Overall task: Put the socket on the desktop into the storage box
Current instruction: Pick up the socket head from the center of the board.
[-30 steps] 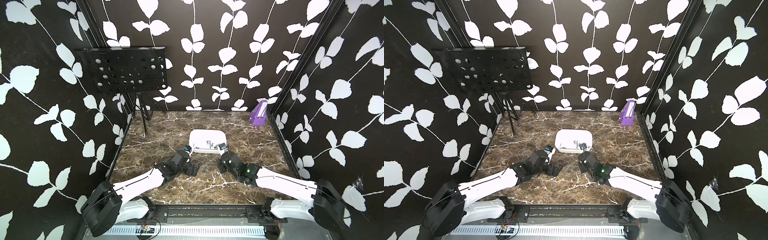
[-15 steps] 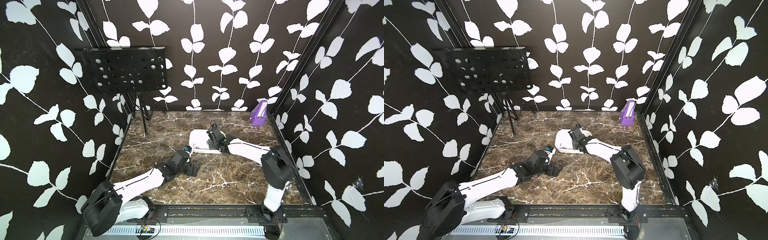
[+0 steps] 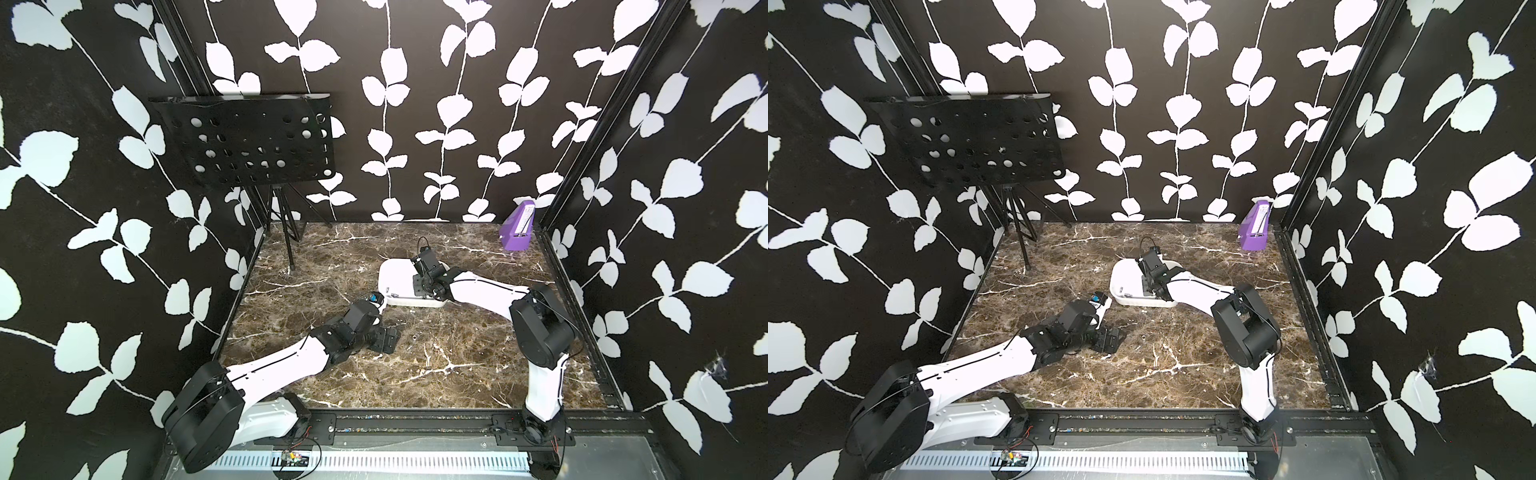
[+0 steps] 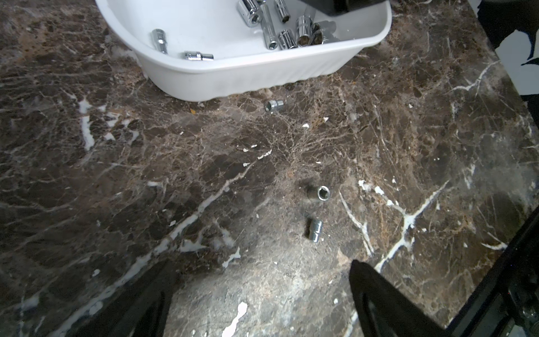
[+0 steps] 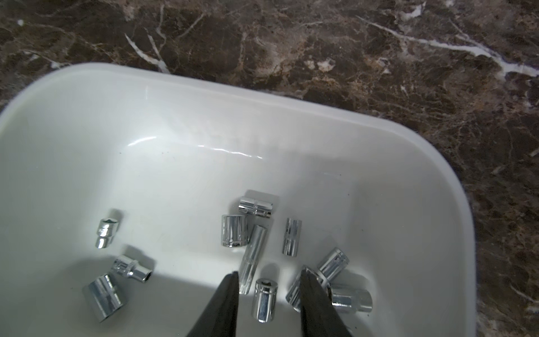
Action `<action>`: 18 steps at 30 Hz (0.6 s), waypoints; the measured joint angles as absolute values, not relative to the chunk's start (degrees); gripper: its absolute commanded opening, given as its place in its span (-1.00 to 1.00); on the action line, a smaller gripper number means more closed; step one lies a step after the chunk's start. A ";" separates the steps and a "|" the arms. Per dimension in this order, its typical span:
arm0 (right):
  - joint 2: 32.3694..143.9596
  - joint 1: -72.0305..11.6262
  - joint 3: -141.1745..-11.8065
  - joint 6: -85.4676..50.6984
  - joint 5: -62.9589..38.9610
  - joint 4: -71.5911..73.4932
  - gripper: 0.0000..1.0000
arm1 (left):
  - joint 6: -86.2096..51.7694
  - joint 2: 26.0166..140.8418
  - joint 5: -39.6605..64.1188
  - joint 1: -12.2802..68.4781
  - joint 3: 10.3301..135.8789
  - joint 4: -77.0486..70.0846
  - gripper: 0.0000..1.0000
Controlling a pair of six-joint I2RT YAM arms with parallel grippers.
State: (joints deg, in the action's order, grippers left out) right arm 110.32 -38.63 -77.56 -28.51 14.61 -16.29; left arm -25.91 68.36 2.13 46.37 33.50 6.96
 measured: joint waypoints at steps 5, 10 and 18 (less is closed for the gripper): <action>101.69 -38.63 -73.47 -28.32 12.99 -15.81 -0.23 | -25.91 68.36 2.13 46.37 33.50 6.96 0.88; 88.03 -39.40 -63.35 -27.14 10.92 -14.46 -0.24 | -25.91 68.51 2.11 46.37 33.50 6.96 0.87; 75.16 -48.66 -46.85 -23.29 9.98 -12.34 -0.21 | -25.89 68.55 1.69 46.37 33.50 6.96 0.88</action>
State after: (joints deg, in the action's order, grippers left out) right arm 75.16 -48.66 -46.85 -23.29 9.98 -12.34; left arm -25.89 68.55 1.69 46.37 33.50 6.96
